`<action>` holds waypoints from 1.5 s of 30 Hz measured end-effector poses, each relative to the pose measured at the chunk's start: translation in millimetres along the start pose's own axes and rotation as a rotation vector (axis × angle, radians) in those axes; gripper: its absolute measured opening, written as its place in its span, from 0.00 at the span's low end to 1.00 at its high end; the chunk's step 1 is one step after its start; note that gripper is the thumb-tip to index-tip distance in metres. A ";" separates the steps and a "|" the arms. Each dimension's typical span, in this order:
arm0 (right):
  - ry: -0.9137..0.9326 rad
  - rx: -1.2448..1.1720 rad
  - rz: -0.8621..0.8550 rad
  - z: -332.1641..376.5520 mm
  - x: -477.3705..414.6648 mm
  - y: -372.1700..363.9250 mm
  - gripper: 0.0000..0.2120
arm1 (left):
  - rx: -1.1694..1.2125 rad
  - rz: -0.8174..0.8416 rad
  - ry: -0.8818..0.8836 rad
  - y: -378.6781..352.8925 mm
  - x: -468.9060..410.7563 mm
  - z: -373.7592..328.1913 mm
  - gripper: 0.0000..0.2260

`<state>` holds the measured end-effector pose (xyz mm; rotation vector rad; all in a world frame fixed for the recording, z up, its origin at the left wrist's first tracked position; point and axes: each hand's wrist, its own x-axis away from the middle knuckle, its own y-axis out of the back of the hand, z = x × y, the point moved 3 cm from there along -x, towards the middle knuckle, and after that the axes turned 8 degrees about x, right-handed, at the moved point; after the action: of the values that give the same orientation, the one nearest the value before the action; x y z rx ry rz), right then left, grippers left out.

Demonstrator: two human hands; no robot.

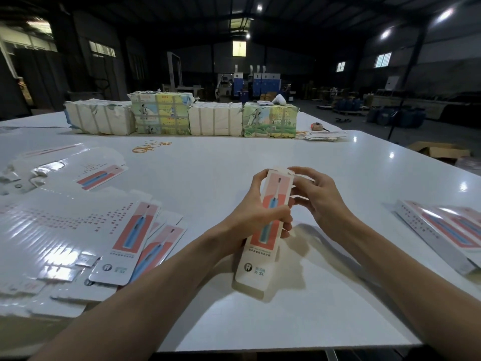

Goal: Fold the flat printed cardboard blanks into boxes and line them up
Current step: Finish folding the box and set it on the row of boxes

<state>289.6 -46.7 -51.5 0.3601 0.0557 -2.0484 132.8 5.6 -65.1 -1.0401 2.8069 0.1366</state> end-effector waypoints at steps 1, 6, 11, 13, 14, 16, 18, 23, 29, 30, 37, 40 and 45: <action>-0.001 0.005 -0.005 0.1 -0.1 0.8 0.12 | -0.003 0.006 -0.001 0.2 0.3 -0.3 0.39; 0.119 0.076 -0.018 5.2 4.0 2.3 0.10 | 0.007 0.024 0.025 1.2 1.3 1.7 0.41; 0.277 0.197 -0.052 9.9 5.7 3.0 0.12 | 0.050 0.032 0.050 2.0 -0.6 4.3 0.39; 0.293 0.215 -0.034 12.1 5.2 4.5 0.13 | 0.035 0.039 0.042 1.1 -1.4 4.4 0.39; 0.280 0.193 -0.015 12.9 4.0 5.6 0.12 | 0.020 0.045 0.037 0.1 -1.6 4.9 0.39; 0.204 0.069 0.041 13.8 1.7 6.6 0.10 | -0.021 0.050 0.022 -1.7 -1.9 5.9 0.39; 0.118 -0.070 0.093 15.4 1.6 4.9 0.11 | -0.034 0.047 0.008 -1.8 -2.1 5.9 0.39; -0.020 -0.160 0.054 12.8 -0.1 4.5 0.08 | -0.063 0.052 -0.023 0.6 -0.7 5.7 0.41; -0.101 -0.201 0.046 11.2 -1.2 7.8 0.06 | -0.079 0.037 -0.067 3.9 -3.0 8.9 0.44; -0.101 -0.201 0.047 11.4 -1.0 8.3 0.06 | -0.080 0.039 -0.074 3.9 -3.4 9.3 0.45; -0.128 -0.185 0.051 11.7 -0.8 9.3 0.06 | -0.099 0.067 -0.088 5.1 -4.3 11.6 0.47; -0.130 -0.165 0.060 12.5 -0.3 11.3 0.07 | -0.126 0.083 -0.105 4.8 -3.6 11.4 0.48; -0.084 -0.109 0.075 13.6 0.6 12.1 0.07 | -0.139 0.073 -0.088 4.8 -3.9 10.8 0.44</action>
<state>296.8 -55.7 -37.3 0.2048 0.1008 -1.9749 133.7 13.1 -75.0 -0.9343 2.7891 0.3813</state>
